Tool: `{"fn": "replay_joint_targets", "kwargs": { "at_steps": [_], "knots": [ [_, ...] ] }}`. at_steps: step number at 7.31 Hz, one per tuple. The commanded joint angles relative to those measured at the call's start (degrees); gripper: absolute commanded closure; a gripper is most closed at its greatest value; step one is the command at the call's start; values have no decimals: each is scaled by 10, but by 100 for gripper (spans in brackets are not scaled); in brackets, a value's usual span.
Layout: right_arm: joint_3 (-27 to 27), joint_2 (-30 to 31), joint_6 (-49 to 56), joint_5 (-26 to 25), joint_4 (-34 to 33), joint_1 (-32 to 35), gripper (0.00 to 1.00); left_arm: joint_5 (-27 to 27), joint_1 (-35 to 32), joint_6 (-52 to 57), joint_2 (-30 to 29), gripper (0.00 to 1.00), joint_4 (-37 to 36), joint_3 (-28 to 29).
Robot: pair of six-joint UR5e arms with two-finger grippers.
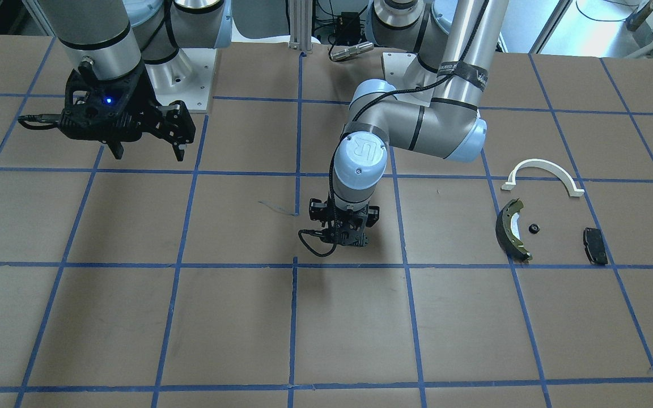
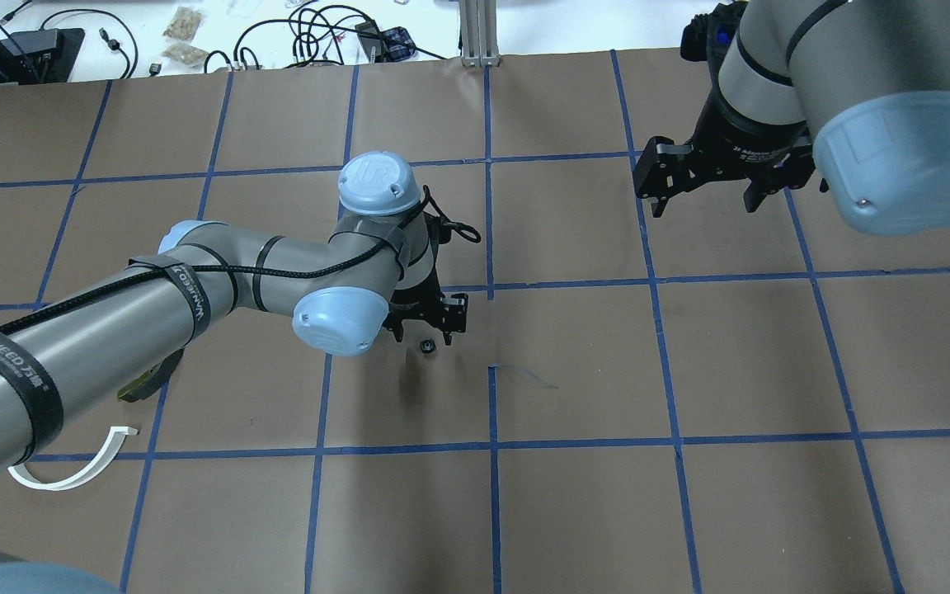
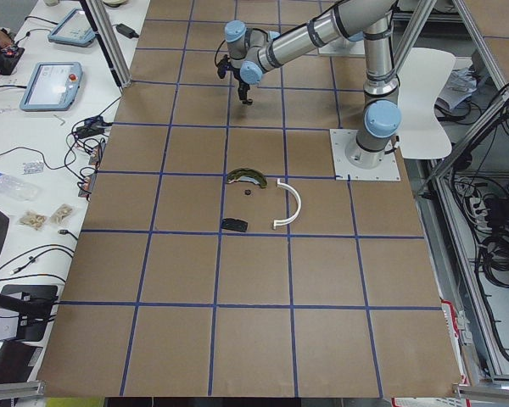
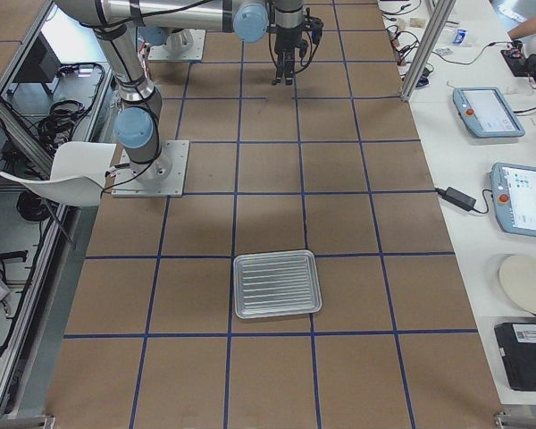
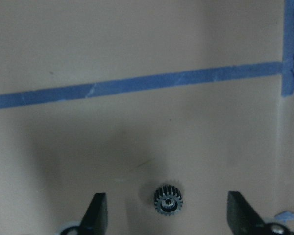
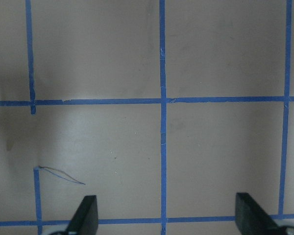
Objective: Place bearing gear from tray to pile
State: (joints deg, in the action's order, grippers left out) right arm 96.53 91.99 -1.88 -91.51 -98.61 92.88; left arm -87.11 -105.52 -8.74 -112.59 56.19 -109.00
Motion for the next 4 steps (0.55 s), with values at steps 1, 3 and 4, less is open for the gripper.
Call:
{"fn": "replay_joint_targets", "kwargs": {
  "at_steps": [1,3,4],
  "knots": [
    [-19,3,26,1,23,-6,0,0,-2,0,-3,40,-1,-9],
    [-39,-1,45,-4,41,-6,0,3,-2,-1,-4,40,-1,-9],
    [-43,-1,56,-3,50,-3,0,2,-2,-1,-4,41,-2,-9]
  ]
}}
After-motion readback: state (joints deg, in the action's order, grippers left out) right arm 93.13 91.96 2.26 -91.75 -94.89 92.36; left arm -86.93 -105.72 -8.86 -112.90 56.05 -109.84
